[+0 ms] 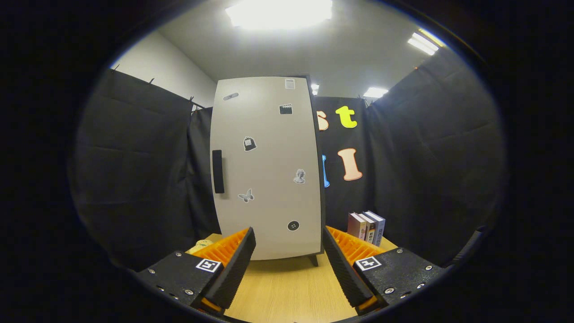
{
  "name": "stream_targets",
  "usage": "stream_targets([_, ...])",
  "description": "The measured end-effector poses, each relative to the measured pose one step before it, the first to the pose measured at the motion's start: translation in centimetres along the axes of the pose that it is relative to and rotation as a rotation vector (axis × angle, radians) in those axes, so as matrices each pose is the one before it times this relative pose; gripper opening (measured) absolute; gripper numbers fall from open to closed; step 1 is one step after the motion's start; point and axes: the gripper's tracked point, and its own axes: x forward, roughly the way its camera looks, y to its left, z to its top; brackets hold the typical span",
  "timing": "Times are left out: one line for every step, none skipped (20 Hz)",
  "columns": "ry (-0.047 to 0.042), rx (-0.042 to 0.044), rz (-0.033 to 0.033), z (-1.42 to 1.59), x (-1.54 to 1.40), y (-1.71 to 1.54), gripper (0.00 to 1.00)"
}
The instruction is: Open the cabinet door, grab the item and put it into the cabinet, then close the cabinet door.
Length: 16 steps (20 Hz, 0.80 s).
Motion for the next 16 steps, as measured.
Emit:
stream_targets([-0.00025,0.00387,0.00029,-0.004,0.15,0.12,0.93])
stream_targets([-0.00295,0.00132,-0.0005,0.067,0.093,0.017,0.93])
stream_targets([-0.00092,0.00038,-0.00114,-0.006,0.118,0.107,0.93])
stream_targets([0.0015,0.0,0.00133,-0.05,0.113,0.115,0.93])
stream_targets([-0.0013,0.00066,0.00189,0.045,0.034,0.163,0.93])
stream_targets([-0.00242,-0.00132,0.00046,0.036,-0.019,0.204,0.93])
stream_targets([-0.00069,-0.00273,-0.00062,0.005,0.046,0.082,0.93])
stream_targets([-0.00057,-0.00341,0.00074,0.017,0.136,0.213,0.93])
stream_targets([-0.00226,-0.00226,0.00081,0.088,0.03,0.164,0.93])
stream_targets([-0.00232,-0.00233,0.00075,0.08,0.064,0.188,0.93])
stream_targets([-0.00212,-0.00271,0.00072,0.065,0.003,0.137,0.93])
stream_targets([-0.00537,-0.00212,0.00102,0.101,0.12,0.197,0.93])
stream_targets([-0.00181,-0.00287,0.0002,0.096,0.002,0.168,0.93])
stream_targets([-0.00128,-0.00104,-0.00031,0.036,-0.058,0.138,0.93])
stream_targets([-0.00027,0.00094,-0.00024,0.012,-0.049,0.137,0.93])
stream_targets([0.00031,0.00301,0.00028,-0.049,0.043,0.106,0.93])
